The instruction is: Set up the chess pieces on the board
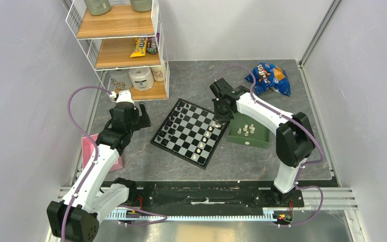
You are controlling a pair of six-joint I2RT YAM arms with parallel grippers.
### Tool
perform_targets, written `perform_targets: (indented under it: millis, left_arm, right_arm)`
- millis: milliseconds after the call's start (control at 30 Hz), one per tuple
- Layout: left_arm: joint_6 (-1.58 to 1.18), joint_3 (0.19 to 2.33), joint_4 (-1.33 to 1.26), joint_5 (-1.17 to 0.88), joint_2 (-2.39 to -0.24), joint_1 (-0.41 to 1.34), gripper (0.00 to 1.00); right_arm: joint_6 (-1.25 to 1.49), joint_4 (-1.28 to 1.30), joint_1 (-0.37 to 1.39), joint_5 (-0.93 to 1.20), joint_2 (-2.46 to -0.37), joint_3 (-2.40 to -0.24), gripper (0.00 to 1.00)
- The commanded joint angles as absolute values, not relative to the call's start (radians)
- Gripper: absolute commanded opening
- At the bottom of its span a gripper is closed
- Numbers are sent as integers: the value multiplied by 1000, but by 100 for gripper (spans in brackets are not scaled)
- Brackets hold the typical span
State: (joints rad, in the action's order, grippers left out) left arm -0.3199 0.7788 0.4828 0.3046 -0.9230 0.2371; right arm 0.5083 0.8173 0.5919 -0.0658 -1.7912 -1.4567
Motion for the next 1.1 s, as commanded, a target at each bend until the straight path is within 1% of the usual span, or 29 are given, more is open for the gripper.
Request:
perform_targets:
  millis: [0, 467, 767, 900, 1067]
  left_arm:
    - [-307, 793, 469, 298, -912, 233, 94]
    - [-307, 795, 469, 296, -922, 233, 94]
    - [-307, 793, 470, 298, -921, 233, 94]
    - [-307, 794, 469, 300, -921, 233, 94]
    - [-307, 795, 469, 298, -923, 233, 94]
  right_arm:
    - [530, 830, 601, -70, -1819, -1483, 8]
    - [506, 843, 608, -28, -1900, -1496, 8]
    - [501, 831, 609, -53, -1937, -1512, 8]
    - [499, 831, 609, -55, -1943, -1514, 10]
    - [500, 836, 609, -62, -1941, -1507, 16]
